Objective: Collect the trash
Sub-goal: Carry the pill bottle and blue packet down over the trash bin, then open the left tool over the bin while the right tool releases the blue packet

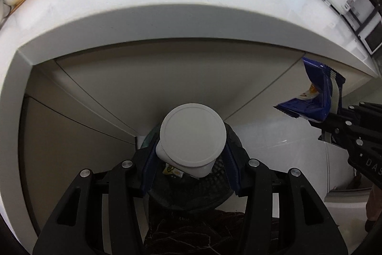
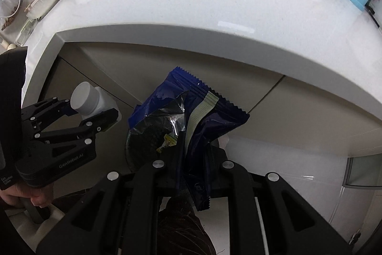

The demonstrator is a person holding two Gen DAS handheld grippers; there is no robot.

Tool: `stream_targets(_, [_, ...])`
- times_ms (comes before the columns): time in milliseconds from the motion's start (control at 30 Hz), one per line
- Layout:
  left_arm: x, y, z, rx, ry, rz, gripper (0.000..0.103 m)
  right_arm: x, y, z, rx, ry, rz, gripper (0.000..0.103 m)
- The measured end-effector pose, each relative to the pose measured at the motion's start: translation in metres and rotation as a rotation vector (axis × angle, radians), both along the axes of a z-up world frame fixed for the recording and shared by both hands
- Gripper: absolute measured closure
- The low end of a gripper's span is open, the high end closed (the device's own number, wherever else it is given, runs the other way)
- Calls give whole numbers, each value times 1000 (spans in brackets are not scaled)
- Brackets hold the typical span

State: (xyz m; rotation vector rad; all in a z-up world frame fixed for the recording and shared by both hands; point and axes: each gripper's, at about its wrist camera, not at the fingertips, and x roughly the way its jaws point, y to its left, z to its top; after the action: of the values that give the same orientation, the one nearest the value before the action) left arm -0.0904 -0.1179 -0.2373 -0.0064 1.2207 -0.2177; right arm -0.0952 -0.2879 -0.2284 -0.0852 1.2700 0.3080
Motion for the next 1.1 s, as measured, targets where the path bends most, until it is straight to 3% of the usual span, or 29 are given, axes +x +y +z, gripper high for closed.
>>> stream_targets(67, [0, -2, 1, 7, -9, -6, 50, 0, -2, -1, 2, 3, -5, 90])
stream_targets(133, [-1, -2, 4, 21, -27, -1, 38, 0, -3, -3, 1, 5, -5, 90])
stream_targets(533, [-6, 26, 16, 26, -60, 103, 6, 3, 18, -21, 17, 19, 57, 88])
stream_targets(933, [-10, 57, 19, 38, -38, 160, 6, 2, 54, -49, -35, 28, 169, 81])
stream_targets(1100, [-9, 62, 15, 25, -26, 163, 6, 4, 57, -53, -47, 41, 172, 67])
